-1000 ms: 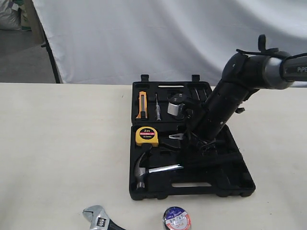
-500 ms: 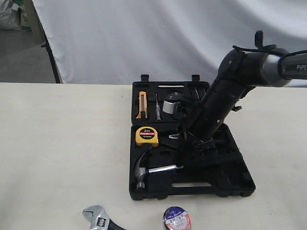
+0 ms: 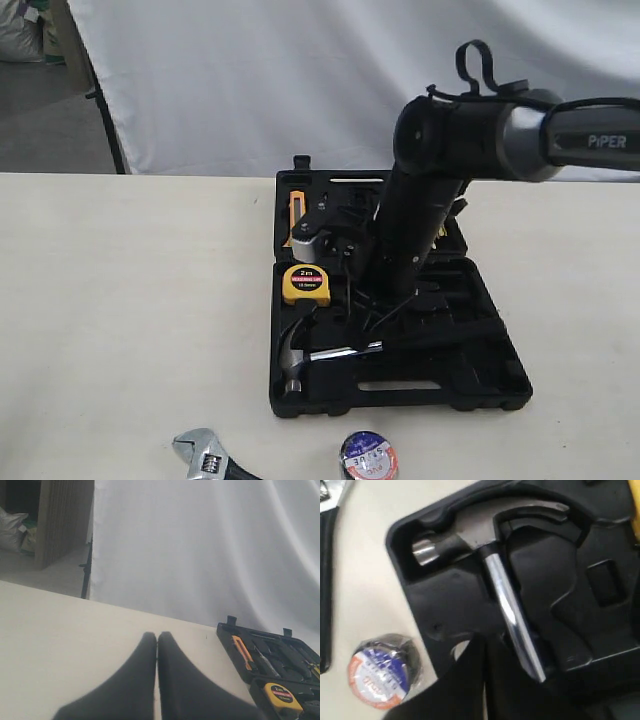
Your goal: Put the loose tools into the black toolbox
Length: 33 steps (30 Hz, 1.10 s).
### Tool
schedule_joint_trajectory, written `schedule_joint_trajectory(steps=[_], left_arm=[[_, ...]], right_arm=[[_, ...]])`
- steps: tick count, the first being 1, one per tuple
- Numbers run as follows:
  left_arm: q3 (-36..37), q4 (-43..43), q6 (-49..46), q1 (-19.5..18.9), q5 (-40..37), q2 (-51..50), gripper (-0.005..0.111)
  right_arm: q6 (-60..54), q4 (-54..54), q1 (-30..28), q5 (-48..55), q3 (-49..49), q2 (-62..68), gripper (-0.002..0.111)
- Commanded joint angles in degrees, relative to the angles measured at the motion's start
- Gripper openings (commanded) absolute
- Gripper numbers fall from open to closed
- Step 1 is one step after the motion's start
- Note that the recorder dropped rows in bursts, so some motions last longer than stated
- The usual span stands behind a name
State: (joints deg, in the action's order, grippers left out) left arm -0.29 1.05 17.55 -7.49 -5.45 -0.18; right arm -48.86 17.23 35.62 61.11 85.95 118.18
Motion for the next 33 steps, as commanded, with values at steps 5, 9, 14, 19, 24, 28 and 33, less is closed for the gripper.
schedule_joint_trajectory(steps=[5, 9, 14, 19, 24, 28, 33], left_arm=[[-0.15, 0.25, 0.27, -1.45, 0.41, 0.18, 0.001], [-0.15, 0.25, 0.27, -1.45, 0.41, 0.18, 0.001], [-0.15, 0.25, 0.27, -1.45, 0.41, 0.18, 0.001], [-0.15, 0.25, 0.27, -1.45, 0.41, 0.18, 0.001], [-0.15, 0.25, 0.27, -1.45, 0.41, 0.18, 0.001], [-0.15, 0.25, 0.27, -1.45, 0.41, 0.18, 0.001], [-0.15, 0.25, 0.27, -1.45, 0.41, 0.18, 0.001]], right_arm=[[1.64, -1.04, -1.25, 0.63, -2.93, 9.52, 0.000], [1.78, -1.02, -1.25, 0.85, -2.68, 9.92, 0.000], [1.93, -1.02, -1.25, 1.26, -2.68, 5.40, 0.000], [1.93, -0.92, -1.25, -1.20, -2.68, -1.46, 0.000], [1.62, -0.92, -1.39, -4.50, -2.68, -3.82, 0.000], [1.47, -0.92, -1.39, -5.16, -2.78, -1.17, 0.000], [1.79, -1.27, -1.51, -5.04, -2.78, 4.99, 0.000]])
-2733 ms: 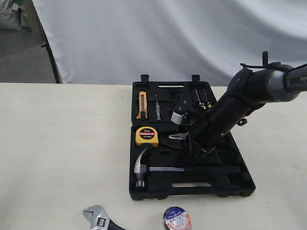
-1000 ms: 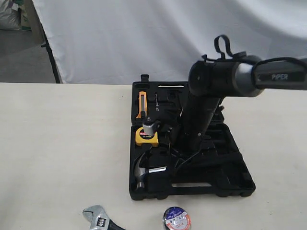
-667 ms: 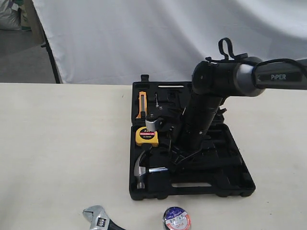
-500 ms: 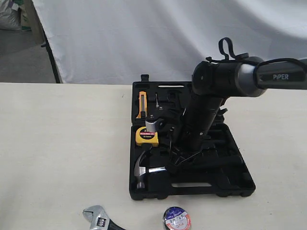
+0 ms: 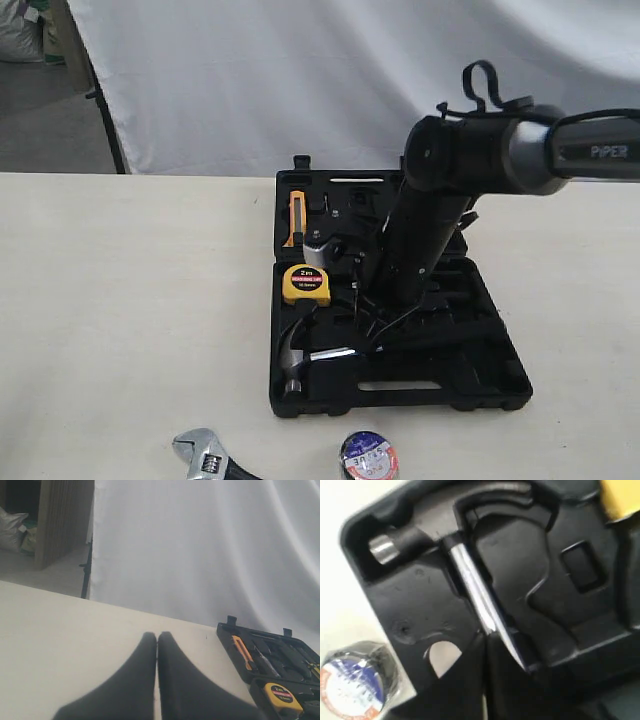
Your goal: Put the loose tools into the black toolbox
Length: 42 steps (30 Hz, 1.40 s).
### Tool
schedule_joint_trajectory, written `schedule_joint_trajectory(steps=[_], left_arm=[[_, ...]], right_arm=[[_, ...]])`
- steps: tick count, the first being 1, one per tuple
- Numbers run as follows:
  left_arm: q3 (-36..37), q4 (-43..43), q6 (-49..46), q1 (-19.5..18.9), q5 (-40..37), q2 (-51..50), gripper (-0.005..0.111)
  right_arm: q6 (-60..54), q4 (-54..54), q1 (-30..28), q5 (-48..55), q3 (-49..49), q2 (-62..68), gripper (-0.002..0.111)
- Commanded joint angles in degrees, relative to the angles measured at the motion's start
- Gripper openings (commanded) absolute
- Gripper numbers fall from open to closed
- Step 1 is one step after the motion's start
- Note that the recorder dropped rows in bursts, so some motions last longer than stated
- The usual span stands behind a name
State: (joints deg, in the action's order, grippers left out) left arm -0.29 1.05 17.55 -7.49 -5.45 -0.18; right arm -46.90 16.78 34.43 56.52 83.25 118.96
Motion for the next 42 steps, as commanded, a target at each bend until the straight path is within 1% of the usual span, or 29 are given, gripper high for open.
schedule_joint_trajectory(steps=[1, 5, 12, 18, 22, 34, 42], left_arm=[[-0.15, 0.25, 0.27, -1.45, 0.41, 0.18, 0.001], [-0.15, 0.25, 0.27, -1.45, 0.41, 0.18, 0.001], [-0.15, 0.25, 0.27, -1.45, 0.41, 0.18, 0.001], [-0.15, 0.25, 0.27, -1.45, 0.41, 0.18, 0.001], [-0.15, 0.25, 0.27, -1.45, 0.41, 0.18, 0.001], [-0.15, 0.25, 0.27, -1.45, 0.41, 0.18, 0.001], [-0.15, 0.25, 0.27, -1.45, 0.41, 0.18, 0.001]], right_arm=[[-0.16, -1.06, -0.32, -0.16, -0.09, 5.40, 0.000], [0.03, -1.30, -0.32, 1.69, -0.09, 7.83, 0.000], [0.03, -1.30, -0.32, 2.62, -0.09, 6.66, 0.000], [0.03, -0.86, -0.32, 0.45, 0.03, 4.82, 0.000], [-0.65, 3.27, -0.08, -3.65, -0.09, 4.95, 0.000], [-1.02, 3.23, -0.08, -3.58, -0.09, 10.60, 0.000], [-1.02, 3.23, -0.08, -3.96, 0.02, 7.04, 0.000]])
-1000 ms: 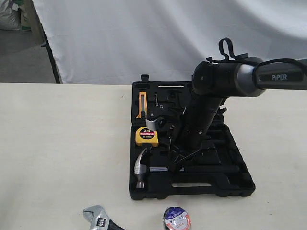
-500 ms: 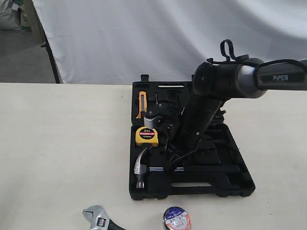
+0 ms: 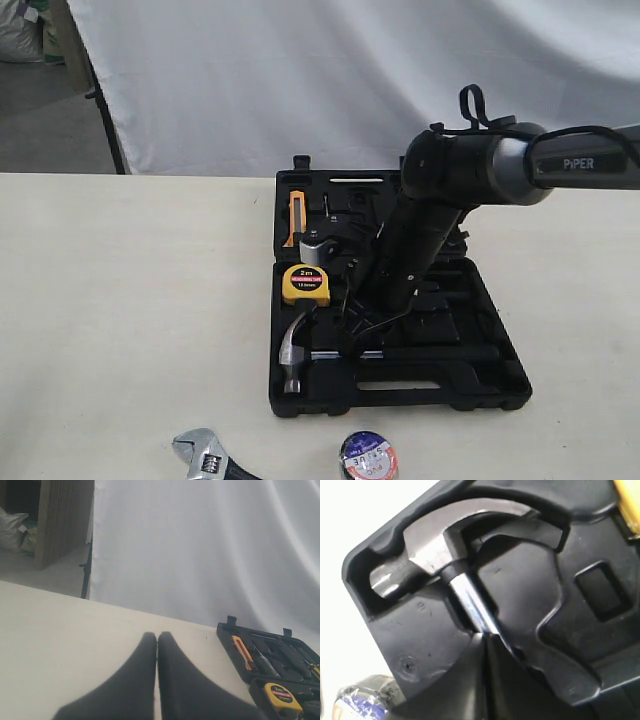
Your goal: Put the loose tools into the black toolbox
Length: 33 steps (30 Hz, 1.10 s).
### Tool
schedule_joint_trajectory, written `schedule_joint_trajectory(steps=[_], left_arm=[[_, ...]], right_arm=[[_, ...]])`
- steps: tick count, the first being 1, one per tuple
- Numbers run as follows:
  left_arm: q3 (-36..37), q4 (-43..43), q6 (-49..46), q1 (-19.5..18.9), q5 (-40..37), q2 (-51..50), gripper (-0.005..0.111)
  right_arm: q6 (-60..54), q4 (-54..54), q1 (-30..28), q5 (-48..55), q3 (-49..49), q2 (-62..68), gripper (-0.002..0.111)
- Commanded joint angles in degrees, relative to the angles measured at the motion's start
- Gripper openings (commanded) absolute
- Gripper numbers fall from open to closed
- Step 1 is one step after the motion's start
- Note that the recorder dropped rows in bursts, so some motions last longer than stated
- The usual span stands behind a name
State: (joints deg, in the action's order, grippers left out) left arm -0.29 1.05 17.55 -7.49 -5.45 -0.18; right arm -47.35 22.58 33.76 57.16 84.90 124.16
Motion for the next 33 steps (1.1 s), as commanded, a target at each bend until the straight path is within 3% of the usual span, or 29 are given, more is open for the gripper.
schedule_joint_trajectory(steps=[1, 9, 15, 22, 27, 33], left_arm=[[-0.15, 0.25, 0.27, -1.45, 0.41, 0.18, 0.001], [-0.15, 0.25, 0.27, -1.45, 0.41, 0.18, 0.001], [-0.15, 0.25, 0.27, -1.45, 0.41, 0.18, 0.001], [-0.15, 0.25, 0.27, -1.45, 0.41, 0.18, 0.001], [-0.15, 0.25, 0.27, -1.45, 0.41, 0.18, 0.001], [-0.15, 0.25, 0.27, -1.45, 0.41, 0.18, 0.001]], right_arm=[[-0.57, -2.57, 0.59, -5.02, -1.63, 0.91, 0.000], [-0.57, -2.57, 0.59, -11.97, -1.63, -6.24, 0.000], [0.17, -5.48, 0.49, -10.46, -1.74, -10.81, 0.000], [17.53, -21.12, -0.56, -8.21, -1.97, -14.06, 0.000], [21.25, -23.84, -4.44, -12.11, -5.74, -13.95, 0.000], [29.20, -23.94, -12.80, -23.66, -12.27, -13.95, 0.000]])
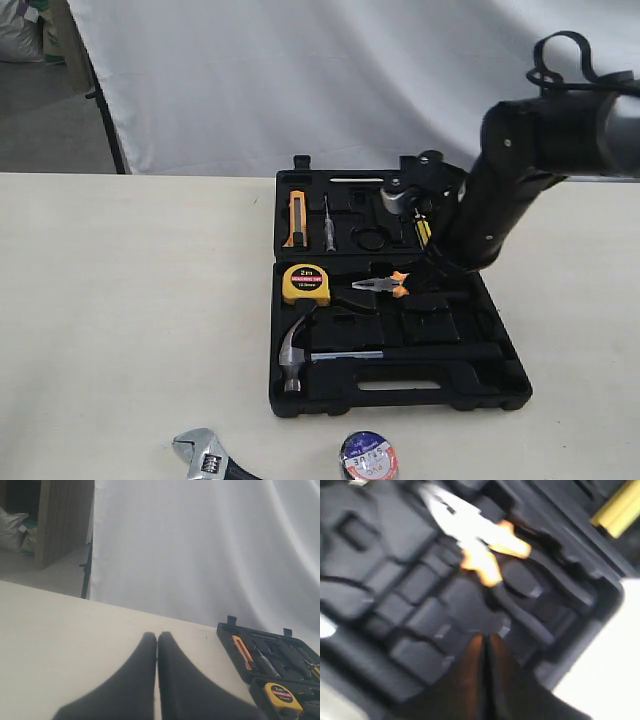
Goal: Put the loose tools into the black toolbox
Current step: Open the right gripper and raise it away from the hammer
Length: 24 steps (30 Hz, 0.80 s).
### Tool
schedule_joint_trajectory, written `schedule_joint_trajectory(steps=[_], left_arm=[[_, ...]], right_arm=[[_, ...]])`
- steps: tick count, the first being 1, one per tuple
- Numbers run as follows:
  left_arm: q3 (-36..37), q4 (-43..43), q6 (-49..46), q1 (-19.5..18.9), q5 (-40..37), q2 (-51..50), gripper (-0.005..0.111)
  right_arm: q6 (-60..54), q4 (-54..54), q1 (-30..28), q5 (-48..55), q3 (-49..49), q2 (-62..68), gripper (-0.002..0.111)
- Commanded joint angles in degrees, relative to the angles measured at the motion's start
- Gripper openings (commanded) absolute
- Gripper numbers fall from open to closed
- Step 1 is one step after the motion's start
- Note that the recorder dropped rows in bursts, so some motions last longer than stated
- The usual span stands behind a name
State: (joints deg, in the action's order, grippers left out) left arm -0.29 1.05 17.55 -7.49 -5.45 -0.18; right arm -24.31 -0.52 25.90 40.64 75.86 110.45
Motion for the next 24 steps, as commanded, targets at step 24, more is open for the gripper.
schedule_joint_trajectory(steps=[24], left_arm=[[-0.15, 0.25, 0.27, -1.45, 0.41, 0.18, 0.001]], right_arm=[[5.70, 0.08, -4.11, -15.10, -6.59, 7.58, 0.000]])
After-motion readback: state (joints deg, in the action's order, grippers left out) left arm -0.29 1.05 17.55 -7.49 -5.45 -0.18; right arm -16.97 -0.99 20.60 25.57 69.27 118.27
